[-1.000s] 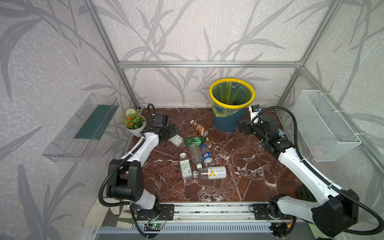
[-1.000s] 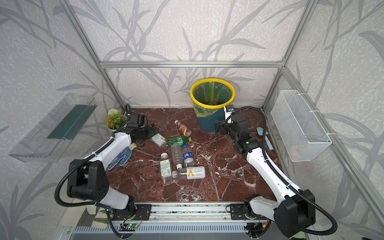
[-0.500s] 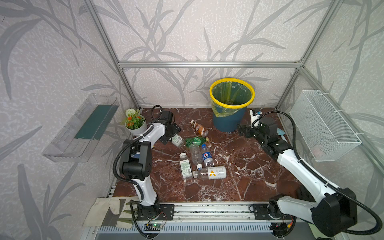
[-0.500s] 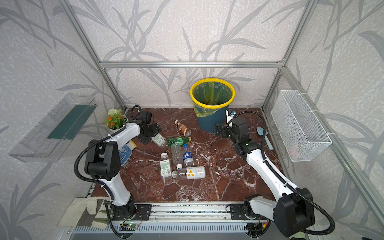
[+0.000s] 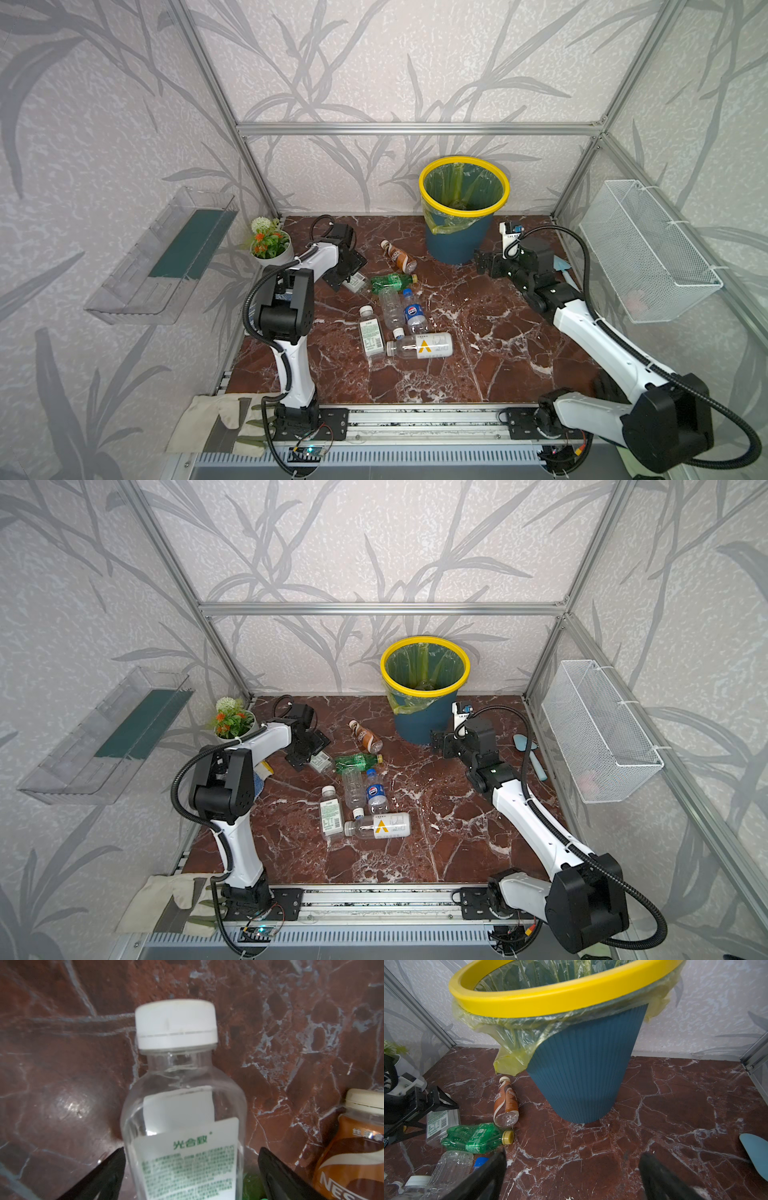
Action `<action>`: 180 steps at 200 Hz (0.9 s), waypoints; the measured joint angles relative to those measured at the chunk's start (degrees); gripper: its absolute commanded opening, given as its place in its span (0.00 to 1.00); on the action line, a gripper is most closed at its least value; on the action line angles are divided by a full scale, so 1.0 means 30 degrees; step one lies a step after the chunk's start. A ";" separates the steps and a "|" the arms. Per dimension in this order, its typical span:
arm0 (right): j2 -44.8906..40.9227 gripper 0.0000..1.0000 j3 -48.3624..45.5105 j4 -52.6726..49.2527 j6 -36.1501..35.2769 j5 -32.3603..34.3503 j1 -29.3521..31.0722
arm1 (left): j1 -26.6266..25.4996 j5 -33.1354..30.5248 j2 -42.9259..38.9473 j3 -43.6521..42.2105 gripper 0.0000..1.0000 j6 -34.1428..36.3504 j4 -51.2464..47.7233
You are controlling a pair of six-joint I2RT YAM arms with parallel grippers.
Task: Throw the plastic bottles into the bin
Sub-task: 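Lift the green-label bottle with the left gripper and drop it into the bin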
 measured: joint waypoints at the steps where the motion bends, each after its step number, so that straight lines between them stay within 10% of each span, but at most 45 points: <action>1: 0.0000 1.00 -0.0015 0.0000 0.0007 -0.0007 0.0000 | -0.0007 0.0000 0.0044 0.0015 0.97 0.0007 0.0000; 180: -0.0007 0.95 -0.0255 -0.0095 0.0583 -0.0066 -0.0124 | -0.0153 -0.0517 -0.1005 -0.1639 0.67 0.3198 0.1392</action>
